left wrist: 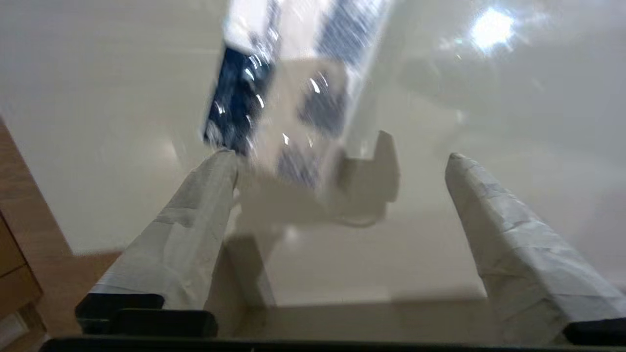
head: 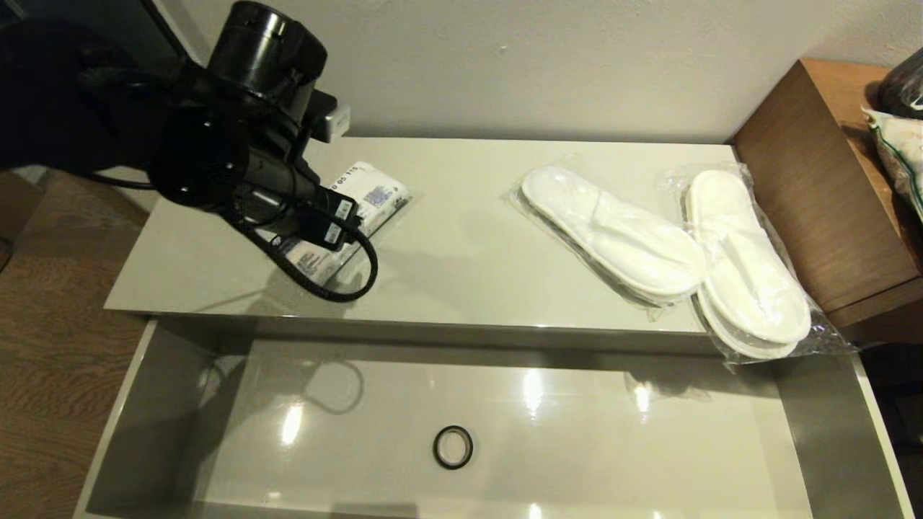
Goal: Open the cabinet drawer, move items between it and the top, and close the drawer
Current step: Place the tissue on the table, then pick up the tissue on the table
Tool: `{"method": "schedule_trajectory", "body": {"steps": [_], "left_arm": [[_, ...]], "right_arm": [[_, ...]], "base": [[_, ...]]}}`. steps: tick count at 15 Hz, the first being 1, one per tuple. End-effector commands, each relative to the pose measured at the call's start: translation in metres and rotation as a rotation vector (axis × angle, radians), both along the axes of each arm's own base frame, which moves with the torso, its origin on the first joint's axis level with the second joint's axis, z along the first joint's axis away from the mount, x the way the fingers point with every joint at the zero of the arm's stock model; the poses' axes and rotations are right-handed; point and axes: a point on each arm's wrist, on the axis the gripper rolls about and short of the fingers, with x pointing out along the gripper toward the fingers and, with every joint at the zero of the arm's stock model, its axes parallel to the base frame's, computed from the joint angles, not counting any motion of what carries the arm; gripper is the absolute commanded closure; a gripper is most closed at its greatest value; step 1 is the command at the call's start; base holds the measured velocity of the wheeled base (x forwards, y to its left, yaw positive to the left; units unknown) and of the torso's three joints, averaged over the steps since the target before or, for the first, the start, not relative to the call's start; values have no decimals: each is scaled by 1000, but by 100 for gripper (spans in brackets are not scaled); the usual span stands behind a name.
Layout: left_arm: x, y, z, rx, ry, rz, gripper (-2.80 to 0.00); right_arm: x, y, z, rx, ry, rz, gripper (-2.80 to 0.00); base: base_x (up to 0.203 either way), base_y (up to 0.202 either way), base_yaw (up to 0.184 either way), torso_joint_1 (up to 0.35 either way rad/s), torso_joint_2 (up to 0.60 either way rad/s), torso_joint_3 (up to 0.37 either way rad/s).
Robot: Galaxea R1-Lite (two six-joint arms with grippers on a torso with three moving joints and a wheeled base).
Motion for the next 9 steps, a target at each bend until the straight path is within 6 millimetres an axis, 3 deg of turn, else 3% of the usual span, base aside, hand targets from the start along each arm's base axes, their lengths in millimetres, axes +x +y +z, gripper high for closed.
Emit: {"method": "schedule_trajectory", "body": {"steps": [1,4,9], "left_arm": [[-45,8,16,-24,-40,-42,0],[-85,21,10,-29,-23,-56,0],[-148,73,14,-113,-20,-5,0]], "right_arm": [[0,0,0,0,-2,1,0],[0,0,0,0,-2,1,0],[0,0,0,0,0,1,0]], "base": [[0,0,0,0,0,0],[0,0,0,0,0,0],[0,0,0,0,0,0]]}}
